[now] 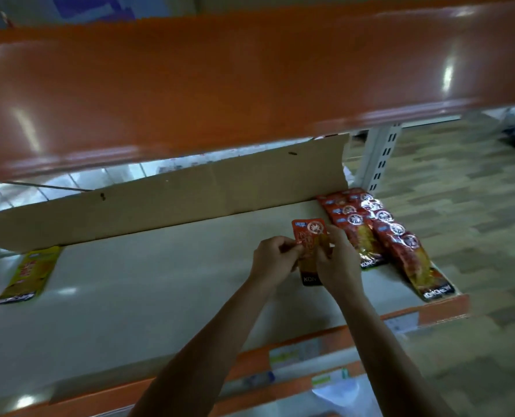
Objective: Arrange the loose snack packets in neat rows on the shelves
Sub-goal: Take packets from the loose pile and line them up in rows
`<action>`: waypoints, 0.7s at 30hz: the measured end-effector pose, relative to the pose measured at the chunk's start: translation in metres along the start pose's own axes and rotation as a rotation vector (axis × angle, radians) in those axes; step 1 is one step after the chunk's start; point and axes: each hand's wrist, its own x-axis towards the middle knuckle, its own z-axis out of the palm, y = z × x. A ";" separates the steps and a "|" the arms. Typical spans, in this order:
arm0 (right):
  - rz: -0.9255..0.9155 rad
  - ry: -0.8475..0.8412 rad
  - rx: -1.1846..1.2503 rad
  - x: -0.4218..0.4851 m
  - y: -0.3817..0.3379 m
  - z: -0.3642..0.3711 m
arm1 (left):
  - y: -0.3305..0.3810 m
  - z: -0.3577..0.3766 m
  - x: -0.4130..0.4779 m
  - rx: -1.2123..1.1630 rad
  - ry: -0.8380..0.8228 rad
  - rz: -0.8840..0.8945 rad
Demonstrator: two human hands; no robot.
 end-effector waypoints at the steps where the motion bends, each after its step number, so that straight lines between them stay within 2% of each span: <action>1: -0.006 0.011 -0.032 0.004 0.008 -0.009 | 0.003 0.012 0.000 0.001 0.001 -0.010; 11: -0.067 0.156 -0.334 0.029 0.060 -0.078 | 0.013 0.090 0.005 0.040 -0.029 -0.029; 16: -0.061 0.141 -0.411 0.040 0.081 -0.093 | 0.017 0.105 0.006 0.023 -0.018 -0.047; 21: -0.023 0.100 -0.371 0.045 0.090 -0.092 | 0.017 0.110 0.006 0.038 0.000 -0.075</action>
